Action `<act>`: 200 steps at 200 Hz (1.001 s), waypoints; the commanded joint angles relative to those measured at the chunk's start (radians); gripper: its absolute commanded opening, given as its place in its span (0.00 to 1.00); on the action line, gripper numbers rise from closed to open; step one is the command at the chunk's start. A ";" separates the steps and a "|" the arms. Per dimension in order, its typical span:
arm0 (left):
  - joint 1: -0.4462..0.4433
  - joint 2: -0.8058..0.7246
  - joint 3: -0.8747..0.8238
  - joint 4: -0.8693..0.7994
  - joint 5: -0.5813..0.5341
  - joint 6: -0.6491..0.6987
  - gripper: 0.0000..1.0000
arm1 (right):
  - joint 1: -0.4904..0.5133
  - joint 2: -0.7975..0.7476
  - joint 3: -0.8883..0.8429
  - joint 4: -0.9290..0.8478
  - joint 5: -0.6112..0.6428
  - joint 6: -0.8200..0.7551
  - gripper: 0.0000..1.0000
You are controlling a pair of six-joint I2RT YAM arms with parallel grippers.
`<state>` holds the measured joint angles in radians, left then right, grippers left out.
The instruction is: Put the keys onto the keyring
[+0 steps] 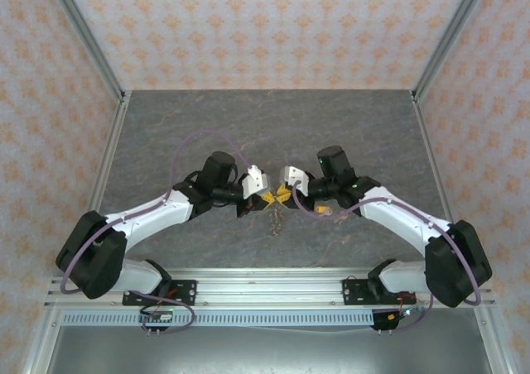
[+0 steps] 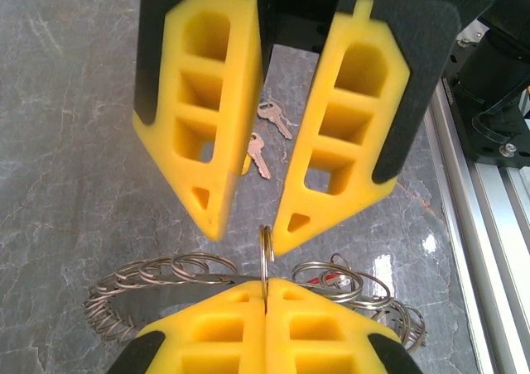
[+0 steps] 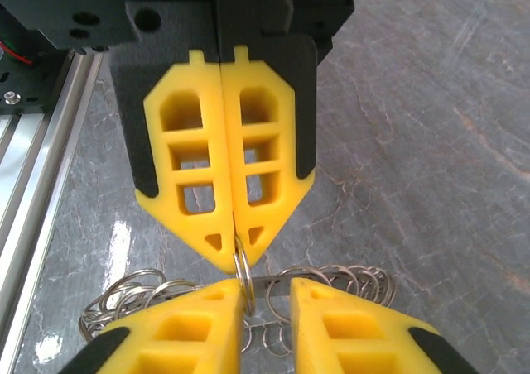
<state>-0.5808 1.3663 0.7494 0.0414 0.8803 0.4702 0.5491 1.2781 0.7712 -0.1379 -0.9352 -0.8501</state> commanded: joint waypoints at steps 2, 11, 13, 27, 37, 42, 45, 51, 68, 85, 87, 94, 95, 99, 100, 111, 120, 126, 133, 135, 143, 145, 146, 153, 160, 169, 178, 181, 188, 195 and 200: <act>0.001 0.001 0.024 -0.010 0.035 0.010 0.00 | 0.003 -0.014 0.015 -0.002 -0.016 -0.014 0.16; 0.000 0.001 0.027 -0.012 0.035 0.010 0.00 | 0.002 -0.008 0.016 -0.011 -0.017 -0.021 0.17; 0.000 0.001 0.027 -0.013 0.036 0.010 0.00 | 0.002 -0.008 0.016 -0.011 -0.017 -0.021 0.17; 0.001 -0.004 0.028 -0.013 0.039 0.010 0.00 | 0.002 -0.002 0.013 -0.011 -0.020 -0.024 0.19; 0.001 -0.005 0.030 -0.011 0.040 0.007 0.00 | 0.003 0.000 0.012 -0.008 -0.020 -0.024 0.21; 0.001 -0.006 0.030 -0.012 0.044 0.007 0.00 | 0.002 -0.001 0.012 -0.006 -0.017 -0.024 0.21; 0.001 -0.004 0.031 -0.011 0.044 0.006 0.00 | 0.002 0.000 0.011 -0.002 -0.016 -0.023 0.21; 0.001 -0.005 0.033 -0.015 0.046 0.006 0.00 | 0.002 0.000 0.010 0.003 -0.012 -0.019 0.21; 0.001 -0.004 0.033 -0.011 0.046 0.005 0.00 | 0.002 0.007 0.013 0.011 -0.012 -0.018 0.20; 0.001 -0.004 0.033 -0.011 0.045 0.006 0.00 | 0.002 0.014 0.019 0.008 -0.022 -0.015 0.18; 0.001 -0.004 0.033 -0.011 0.046 0.005 0.00 | 0.002 0.014 0.020 0.006 -0.022 -0.015 0.18; 0.001 -0.004 0.033 -0.011 0.046 0.004 0.00 | 0.002 0.019 0.022 0.005 -0.022 -0.016 0.20; 0.001 -0.004 0.033 -0.011 0.045 0.005 0.00 | 0.003 0.020 0.023 0.004 -0.022 -0.016 0.20; 0.001 -0.004 0.033 -0.010 0.045 0.004 0.00 | 0.002 0.022 0.022 0.002 -0.022 -0.019 0.20; 0.001 -0.004 0.033 -0.010 0.046 0.004 0.00 | 0.002 0.021 0.022 0.001 -0.021 -0.019 0.20; 0.001 -0.004 0.034 -0.011 0.045 0.003 0.00 | 0.002 0.026 0.026 -0.013 -0.020 -0.029 0.19; 0.001 -0.004 0.034 -0.011 0.045 0.002 0.00 | 0.002 0.031 0.029 -0.019 -0.019 -0.034 0.18; 0.001 -0.004 0.034 -0.010 0.045 0.002 0.00 | 0.002 0.033 0.027 -0.017 -0.020 -0.036 0.17; 0.001 -0.003 0.036 -0.010 0.044 0.000 0.00 | 0.002 0.034 0.026 -0.012 -0.022 -0.035 0.17; 0.001 -0.002 0.036 -0.010 0.044 -0.001 0.00 | 0.002 0.033 0.025 -0.008 -0.022 -0.034 0.15; 0.001 -0.002 0.037 -0.011 0.042 -0.002 0.00 | 0.002 0.031 0.022 -0.001 -0.027 -0.029 0.10; 0.001 -0.002 0.037 -0.011 0.043 -0.002 0.00 | 0.002 0.030 0.022 0.000 -0.029 -0.029 0.09; 0.001 -0.002 0.037 -0.012 0.042 -0.001 0.00 | 0.002 0.030 0.023 0.001 -0.029 -0.028 0.08; 0.001 -0.001 0.037 -0.014 0.042 -0.001 0.00 | 0.002 0.030 0.022 0.004 -0.029 -0.022 0.07; 0.001 -0.001 0.037 -0.015 0.041 0.001 0.00 | 0.003 0.029 0.022 0.005 -0.032 -0.019 0.05; 0.001 0.001 0.036 -0.016 0.041 0.002 0.03 | 0.003 0.026 0.020 0.004 -0.032 -0.020 0.02; 0.001 0.001 0.033 -0.017 0.049 0.008 0.05 | 0.002 0.024 0.019 0.001 -0.031 -0.020 0.01; 0.001 0.001 0.033 -0.015 0.049 0.010 0.06 | 0.002 0.025 0.020 -0.003 -0.030 -0.023 0.00; 0.001 -0.001 0.030 -0.014 0.049 0.010 0.09 | 0.002 0.024 0.019 -0.010 -0.031 -0.028 0.00; 0.001 -0.001 0.031 -0.018 0.051 0.013 0.11 | 0.002 0.027 0.018 -0.010 -0.031 -0.029 0.00; 0.001 -0.001 0.031 -0.020 0.049 0.015 0.12 | 0.002 0.027 0.018 -0.011 -0.035 -0.028 0.00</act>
<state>-0.5785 1.3663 0.7513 0.0254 0.8829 0.4736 0.5491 1.3045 0.7727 -0.1448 -0.9504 -0.8616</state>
